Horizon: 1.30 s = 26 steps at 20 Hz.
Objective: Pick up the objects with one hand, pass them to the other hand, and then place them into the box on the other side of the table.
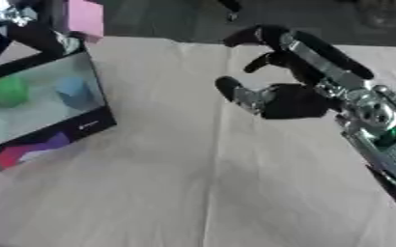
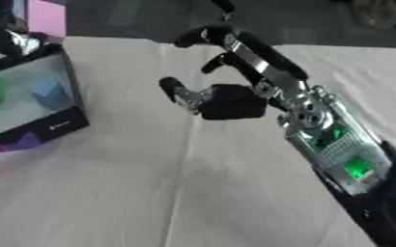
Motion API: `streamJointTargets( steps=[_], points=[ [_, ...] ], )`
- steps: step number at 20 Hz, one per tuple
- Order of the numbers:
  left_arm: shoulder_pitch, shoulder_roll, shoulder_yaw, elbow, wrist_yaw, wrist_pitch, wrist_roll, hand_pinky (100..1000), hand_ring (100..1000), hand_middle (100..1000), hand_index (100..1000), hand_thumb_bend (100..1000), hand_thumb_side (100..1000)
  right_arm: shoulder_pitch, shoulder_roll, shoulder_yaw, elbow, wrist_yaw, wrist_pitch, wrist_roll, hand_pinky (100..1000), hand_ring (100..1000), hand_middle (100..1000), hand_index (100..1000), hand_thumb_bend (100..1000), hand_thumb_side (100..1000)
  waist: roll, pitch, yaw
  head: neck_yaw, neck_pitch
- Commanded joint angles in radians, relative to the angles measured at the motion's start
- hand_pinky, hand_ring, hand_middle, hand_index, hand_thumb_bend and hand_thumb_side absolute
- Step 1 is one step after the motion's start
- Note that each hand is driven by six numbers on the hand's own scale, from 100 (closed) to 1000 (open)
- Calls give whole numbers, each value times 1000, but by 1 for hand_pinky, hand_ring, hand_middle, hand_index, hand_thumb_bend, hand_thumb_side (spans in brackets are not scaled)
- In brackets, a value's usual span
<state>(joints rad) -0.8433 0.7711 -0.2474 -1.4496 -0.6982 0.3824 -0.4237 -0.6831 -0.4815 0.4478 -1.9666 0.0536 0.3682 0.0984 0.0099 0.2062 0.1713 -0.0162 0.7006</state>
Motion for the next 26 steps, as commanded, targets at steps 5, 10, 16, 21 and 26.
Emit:
streamJointTargets(
  steps=[5,10,16,21,26],
  points=[
    [33,47,72,146,-88,-14,6,745,600,299,385,100,173,-11,-21,-20,-29,-59,18,-61,711,961,796,772,279,412,-15,-6,-3,1,-14],
    [55,52,81,198,-100,-55,-28,802,671,434,517,106,229,-12,-26,-25,-33,-78,21,-96,706,958,793,770,281,409,-18,-4,-2,14,-22],
    [69,52,92,228,-88,-93,-92,960,931,949,944,241,1000,-10,-28,-30,-33,-85,28,-115,706,957,792,773,280,406,-20,-4,-6,5,-12],
    [78,54,101,228,-91,-97,-95,966,934,939,940,117,1000,-8,-30,-37,-33,-92,30,-127,705,959,809,774,277,404,-22,-9,-8,-8,-13],
    [86,57,109,209,-61,-78,-10,921,917,905,883,100,1000,-9,-34,-42,-33,-96,28,-133,707,963,820,772,276,403,-25,-8,-8,-13,-20]
  ],
)
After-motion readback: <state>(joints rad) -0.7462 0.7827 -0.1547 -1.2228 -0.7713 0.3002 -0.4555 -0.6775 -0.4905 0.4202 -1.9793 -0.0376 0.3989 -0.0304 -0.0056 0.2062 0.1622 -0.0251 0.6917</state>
